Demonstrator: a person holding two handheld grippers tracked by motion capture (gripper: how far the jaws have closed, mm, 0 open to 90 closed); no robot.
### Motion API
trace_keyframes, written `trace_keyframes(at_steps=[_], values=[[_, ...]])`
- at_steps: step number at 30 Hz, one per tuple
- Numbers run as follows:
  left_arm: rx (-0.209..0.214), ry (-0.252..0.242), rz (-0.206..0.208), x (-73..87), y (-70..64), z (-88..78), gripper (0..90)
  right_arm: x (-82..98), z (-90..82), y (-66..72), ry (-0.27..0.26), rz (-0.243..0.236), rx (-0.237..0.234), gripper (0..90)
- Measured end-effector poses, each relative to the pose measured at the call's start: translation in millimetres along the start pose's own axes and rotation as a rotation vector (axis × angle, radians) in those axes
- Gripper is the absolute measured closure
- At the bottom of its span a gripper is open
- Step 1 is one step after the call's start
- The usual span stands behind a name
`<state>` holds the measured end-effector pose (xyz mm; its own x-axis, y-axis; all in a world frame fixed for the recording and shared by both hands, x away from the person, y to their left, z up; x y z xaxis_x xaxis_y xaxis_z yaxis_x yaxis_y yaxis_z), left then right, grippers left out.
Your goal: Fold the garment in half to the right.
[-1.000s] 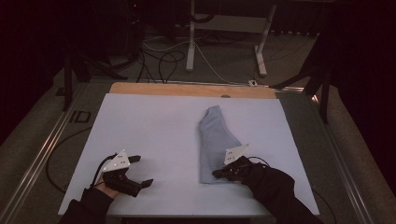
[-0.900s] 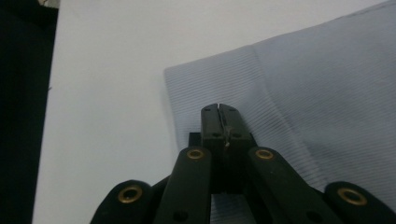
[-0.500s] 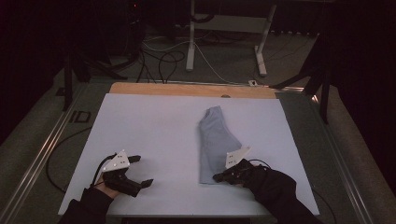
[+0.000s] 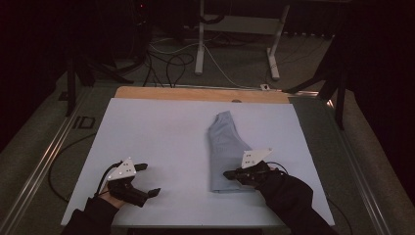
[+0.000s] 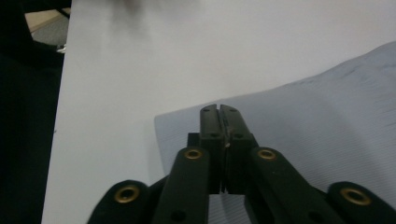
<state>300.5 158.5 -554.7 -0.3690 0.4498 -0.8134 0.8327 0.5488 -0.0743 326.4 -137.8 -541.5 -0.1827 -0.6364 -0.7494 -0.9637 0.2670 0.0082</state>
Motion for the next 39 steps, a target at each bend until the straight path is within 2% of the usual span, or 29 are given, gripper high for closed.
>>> trace_keyframes(at_steps=[1, 3, 6, 8, 10, 11, 15, 19, 24, 27, 33, 39], values=[[0.0, -0.002, -0.001, -0.2, 0.0, -0.2, 0.4, -1.4, -0.7, -2.1, -0.012, 0.0, 0.005, 80.9], [-0.002, 0.002, 0.004, -0.3, -0.3, -0.7, 0.4, -3.0, -2.1, -6.2, -0.02, 0.035, 0.018, 73.5], [-0.002, 0.0, 0.001, -0.4, 0.2, -1.1, 0.4, -5.5, -3.9, -11.0, -0.031, 0.057, 0.041, 50.7], [-0.002, 0.001, 0.003, -0.3, 0.2, -1.1, 0.4, -7.6, -4.8, -13.3, -0.044, 0.08, 0.041, 41.7], [-0.002, 0.001, 0.003, -0.3, 0.2, -1.1, 0.4, -8.1, -5.0, -14.2, -0.044, 0.083, 0.043, 39.7], [-0.002, 0.0, 0.0, -0.2, 0.7, -1.3, 0.4, -9.5, -5.7, -15.8, -0.053, 0.098, 0.045, 32.2], [-0.001, 0.0, 0.001, -0.1, 0.7, -1.4, 0.4, -11.8, -5.9, -19.1, -0.068, 0.128, 0.032, 12.9], [-0.002, 0.001, 0.001, 0.0, 0.6, -1.6, 0.4, -13.7, -6.7, -19.7, -0.06, 0.105, 0.053, 10.9], [0.0, 0.001, 0.001, -0.4, 0.1, -1.6, 0.4, -19.1, -11.1, -24.6, -0.078, 0.118, 0.051, 9.6], [0.0, 0.001, -0.001, -0.3, 0.6, -1.5, 0.4, -21.7, -12.8, -26.3, -0.072, 0.108, 0.061, 9.3], [0.003, 0.002, 0.0, -0.2, 0.0, -1.3, 0.4, -20.9, -12.2, -32.1, -0.043, 0.119, 0.083, 8.6], [0.002, 0.001, -0.001, 0.5, -0.3, -1.6, 0.4, -20.0, -14.4, -34.2, -0.037, 0.128, 0.095, 8.5]])
Point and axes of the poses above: each handheld gripper's, and its own axes: z roughly forward along the jaws, x roughly out of its underside, y roughly to its left, the point moved 8 cm from there along z, roughly forward along the jaws, and after that the axes turned 4 degrees about y, right-handed, at the moved point
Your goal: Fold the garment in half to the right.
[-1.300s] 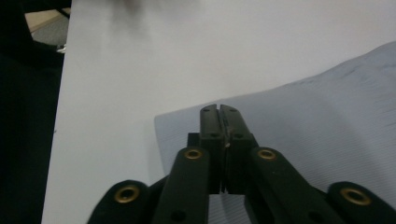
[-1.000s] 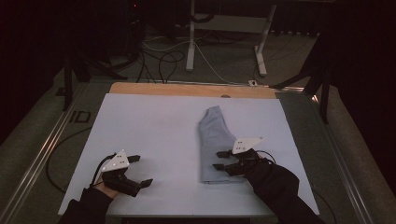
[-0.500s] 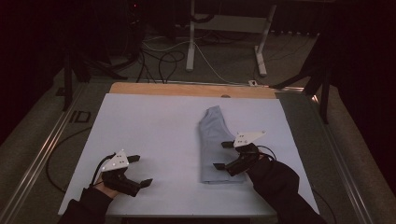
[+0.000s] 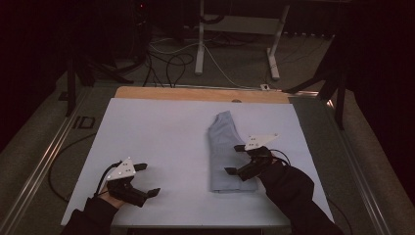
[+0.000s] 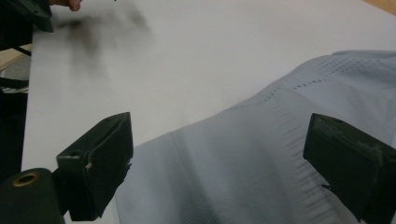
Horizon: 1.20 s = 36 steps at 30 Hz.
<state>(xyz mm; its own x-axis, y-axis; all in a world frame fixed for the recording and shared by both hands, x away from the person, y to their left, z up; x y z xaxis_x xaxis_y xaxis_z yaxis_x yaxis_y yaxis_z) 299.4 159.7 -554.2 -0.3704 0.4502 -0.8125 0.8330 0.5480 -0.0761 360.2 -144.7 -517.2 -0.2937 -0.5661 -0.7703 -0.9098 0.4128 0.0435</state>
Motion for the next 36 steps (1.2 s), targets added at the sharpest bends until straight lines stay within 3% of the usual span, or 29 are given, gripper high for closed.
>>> trace_keyframes(at_steps=[6, 9, 14, 17, 25, 36], values=[[0.0, -0.006, 0.002, -1.4, 0.0, -1.2, 0.4, 0.7, -11.2, -5.3, -0.021, 0.017, 0.047, 8.5], [-0.009, -0.006, 0.004, -1.9, 0.5, -1.8, 0.3, 3.1, -19.7, -10.2, -0.058, 0.035, 0.08, 8.5], [-0.02, -0.012, 0.0, -2.4, 2.8, -3.4, 0.3, 13.1, -30.7, -17.6, -0.071, 0.047, 0.117, 8.5], [-0.021, -0.012, -0.001, -2.0, 3.1, -4.0, 0.3, 21.1, -37.3, -21.7, -0.086, 0.08, 0.133, 8.5], [-0.017, -0.006, -0.001, -1.3, 2.5, -3.1, 0.3, 47.7, -51.2, -28.6, -0.081, 0.132, 0.176, 8.5], [-0.021, -0.008, -0.002, 0.1, 4.5, -5.9, 0.3, 86.1, -51.3, -27.0, -0.042, 0.173, 0.205, 8.5]])
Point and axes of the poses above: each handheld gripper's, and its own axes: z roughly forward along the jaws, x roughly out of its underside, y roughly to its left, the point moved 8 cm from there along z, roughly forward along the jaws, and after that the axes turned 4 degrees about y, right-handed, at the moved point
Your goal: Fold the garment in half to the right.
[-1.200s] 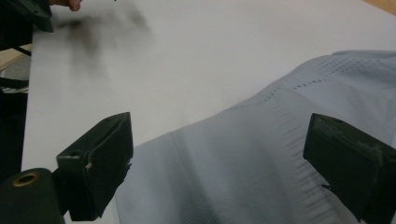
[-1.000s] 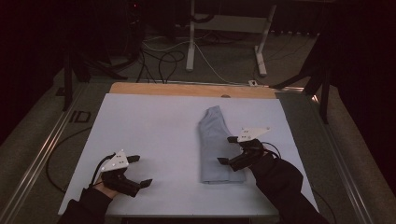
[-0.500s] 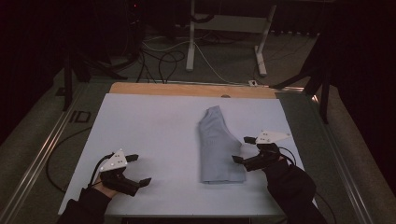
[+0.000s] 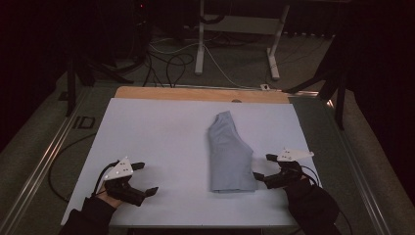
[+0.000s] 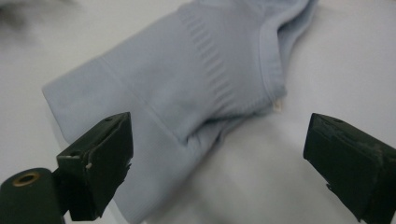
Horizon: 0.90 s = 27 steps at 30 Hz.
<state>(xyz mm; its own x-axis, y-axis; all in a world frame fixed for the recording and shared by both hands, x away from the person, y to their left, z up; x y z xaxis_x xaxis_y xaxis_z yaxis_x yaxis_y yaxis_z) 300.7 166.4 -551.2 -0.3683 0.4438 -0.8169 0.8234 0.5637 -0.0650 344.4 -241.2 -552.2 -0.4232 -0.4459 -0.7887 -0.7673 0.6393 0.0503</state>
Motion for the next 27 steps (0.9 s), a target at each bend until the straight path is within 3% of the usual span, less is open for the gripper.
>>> trace_keyframes(at_steps=[2, 10, 17, 27], values=[[0.0, 0.001, 0.003, 1.1, 0.0, -1.2, 0.3, 4.5, -0.5, 0.1, -0.006, 0.017, -0.005, 8.5], [-0.025, 0.015, -0.008, 11.8, 5.4, -10.0, 0.3, 21.6, -4.1, -0.1, 0.008, 0.012, 0.023, 8.5], [-0.059, 0.013, -0.05, 23.1, 15.4, -22.7, 0.3, 31.0, -7.3, 2.0, 0.018, 0.021, 0.04, 8.6], [-0.056, 0.031, -0.046, 26.6, 14.5, -20.2, 0.3, 32.7, -4.9, 0.5, 0.019, 0.02, 0.056, 8.5]])
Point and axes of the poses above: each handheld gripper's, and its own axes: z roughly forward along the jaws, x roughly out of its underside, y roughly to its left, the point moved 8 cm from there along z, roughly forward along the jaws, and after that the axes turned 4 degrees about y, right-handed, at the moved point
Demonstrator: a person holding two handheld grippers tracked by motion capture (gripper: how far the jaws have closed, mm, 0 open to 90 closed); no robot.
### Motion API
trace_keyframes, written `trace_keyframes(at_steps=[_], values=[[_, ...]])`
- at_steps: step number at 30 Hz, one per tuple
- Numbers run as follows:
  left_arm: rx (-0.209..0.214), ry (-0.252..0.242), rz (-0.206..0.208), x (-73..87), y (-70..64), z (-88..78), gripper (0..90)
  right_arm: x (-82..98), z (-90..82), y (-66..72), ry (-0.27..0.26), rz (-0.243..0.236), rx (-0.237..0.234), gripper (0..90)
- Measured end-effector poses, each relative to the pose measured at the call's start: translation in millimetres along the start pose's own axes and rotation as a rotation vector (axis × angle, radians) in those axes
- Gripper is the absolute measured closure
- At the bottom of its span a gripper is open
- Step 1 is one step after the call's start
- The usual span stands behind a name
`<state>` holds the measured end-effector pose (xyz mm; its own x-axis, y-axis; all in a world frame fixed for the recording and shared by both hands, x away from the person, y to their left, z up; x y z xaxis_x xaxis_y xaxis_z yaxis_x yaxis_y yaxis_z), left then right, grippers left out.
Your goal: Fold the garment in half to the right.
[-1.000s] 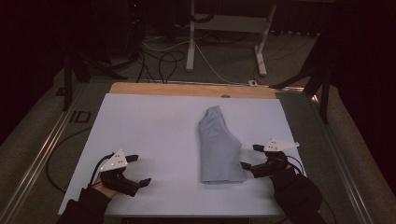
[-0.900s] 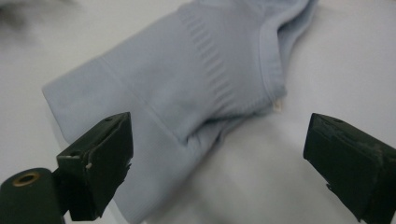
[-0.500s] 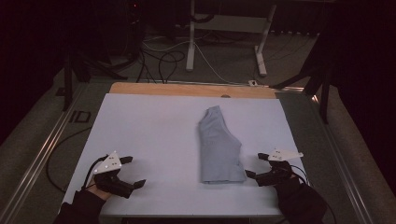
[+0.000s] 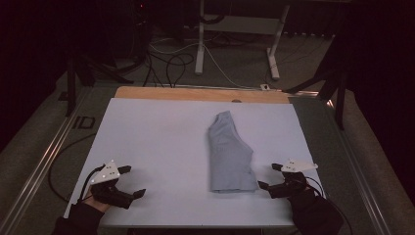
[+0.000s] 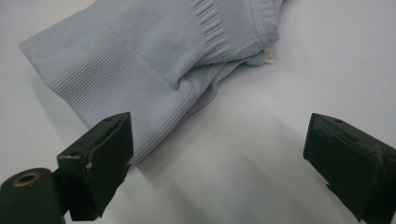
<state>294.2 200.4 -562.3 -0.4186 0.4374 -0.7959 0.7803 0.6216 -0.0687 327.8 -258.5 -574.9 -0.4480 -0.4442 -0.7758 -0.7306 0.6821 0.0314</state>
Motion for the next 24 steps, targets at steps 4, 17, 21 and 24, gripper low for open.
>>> trace_keyframes(at_steps=[4, 17, 21, 24], values=[[0.003, -0.001, 0.003, -1.0, -1.7, 1.9, 0.4, -2.0, -1.0, -0.7, -0.015, 0.004, 0.003, 8.5], [0.015, -0.025, 0.005, -6.8, -7.6, 3.3, 0.4, -1.8, 0.2, -1.7, -0.013, 0.018, 0.001, 8.6], [0.011, -0.02, 0.003, -6.3, -7.1, 4.2, 0.3, -1.2, 0.4, -1.6, -0.01, 0.016, 0.0, 8.6], [0.004, -0.028, 0.004, -7.3, -6.7, 3.1, 0.4, -1.0, 0.2, -1.5, -0.009, 0.019, 0.001, 8.6]])
Point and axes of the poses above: each handheld gripper's, and its own axes: z roughly forward along the jaws, x roughly out of its underside, y roughly to its left, the point moved 8 cm from there along z, roughly forward along the jaws, and after that the axes turned 4 degrees about y, right-handed, at the moved point
